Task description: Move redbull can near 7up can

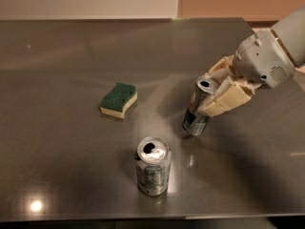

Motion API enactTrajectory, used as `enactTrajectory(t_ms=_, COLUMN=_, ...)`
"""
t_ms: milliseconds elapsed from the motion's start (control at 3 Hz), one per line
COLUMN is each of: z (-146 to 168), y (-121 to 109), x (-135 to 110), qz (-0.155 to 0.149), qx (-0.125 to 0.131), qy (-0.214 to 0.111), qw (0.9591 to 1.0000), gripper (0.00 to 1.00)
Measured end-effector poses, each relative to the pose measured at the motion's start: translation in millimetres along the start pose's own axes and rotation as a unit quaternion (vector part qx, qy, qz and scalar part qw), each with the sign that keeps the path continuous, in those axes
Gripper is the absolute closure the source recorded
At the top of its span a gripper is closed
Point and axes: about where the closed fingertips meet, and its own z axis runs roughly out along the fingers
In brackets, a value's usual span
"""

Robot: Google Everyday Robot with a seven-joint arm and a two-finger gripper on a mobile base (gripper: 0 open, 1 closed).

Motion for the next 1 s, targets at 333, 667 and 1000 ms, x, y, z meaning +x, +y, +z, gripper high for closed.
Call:
enactTrajectory(t_ms=333, z=4, y=25, x=-6, qz=-0.019, qx=-0.031, qy=-0.003, qw=0.9993, gripper=1.00)
enactTrajectory(t_ms=667, z=10, y=43, x=-10, qz=-0.032, qx=-0.058, qy=-0.003, qw=0.9978, gripper=1.00)
enactTrajectory(t_ms=1000, z=20, y=56, x=-10, qz=-0.041, qx=-0.089, qy=-0.001, qw=0.9952, gripper=1.00)
